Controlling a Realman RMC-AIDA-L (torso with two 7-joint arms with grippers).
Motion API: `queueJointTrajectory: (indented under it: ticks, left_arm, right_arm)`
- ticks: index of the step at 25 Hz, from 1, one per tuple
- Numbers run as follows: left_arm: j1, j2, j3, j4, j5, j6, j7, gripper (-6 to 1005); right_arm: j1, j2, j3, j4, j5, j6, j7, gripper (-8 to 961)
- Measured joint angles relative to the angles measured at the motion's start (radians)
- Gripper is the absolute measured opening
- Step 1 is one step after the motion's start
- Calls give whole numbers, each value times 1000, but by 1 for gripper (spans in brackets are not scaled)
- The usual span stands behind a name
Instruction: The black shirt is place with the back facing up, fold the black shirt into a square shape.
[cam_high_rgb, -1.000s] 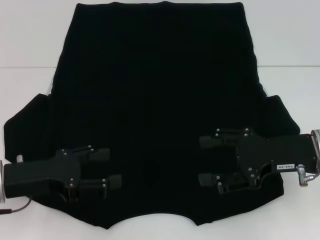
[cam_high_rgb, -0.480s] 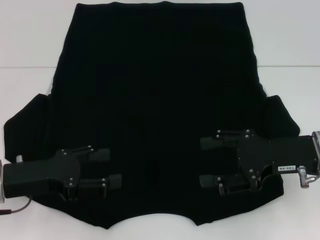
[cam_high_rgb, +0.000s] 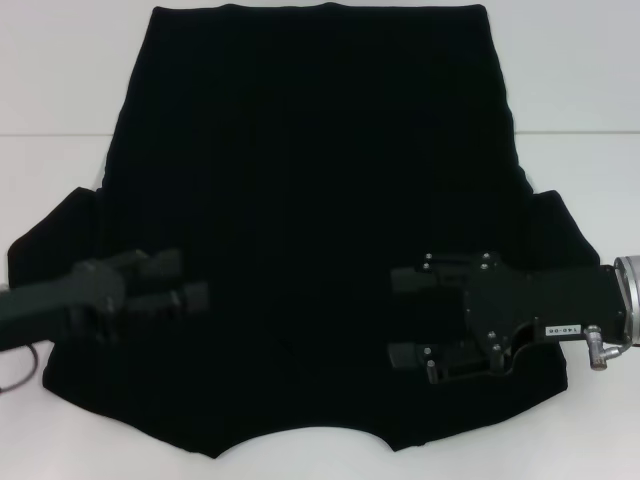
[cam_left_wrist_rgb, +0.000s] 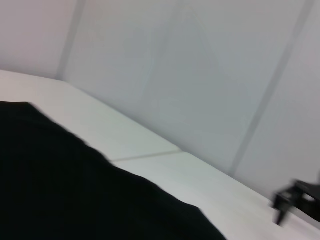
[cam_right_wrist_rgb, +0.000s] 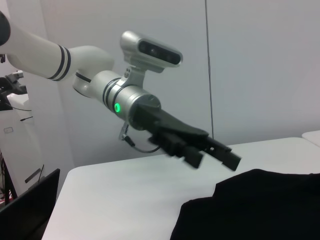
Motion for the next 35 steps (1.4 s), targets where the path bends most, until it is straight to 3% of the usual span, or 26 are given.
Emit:
queueJointTrajectory:
  ticks: [6, 10, 12, 19, 35]
  left_arm:
    - [-3, 16, -63, 15, 6, -145, -145, 844]
    - [1, 19, -61, 28, 16, -249, -220, 844]
    - [-1, 22, -58, 42, 54, -364, -326, 843]
    - [-30, 33, -52, 55, 154, -522, -514, 843]
    - [-43, 27, -15, 47, 192, -713, -562, 844]
  right_arm:
    - [17, 8, 13, 3, 2, 6, 1, 873]
    - [28, 16, 14, 4, 3, 28, 18, 872]
    - [34, 20, 14, 7, 3, 37, 24, 871]
    - [42, 36, 14, 11, 3, 62, 26, 869]
    - [43, 42, 14, 13, 23, 79, 34, 863]
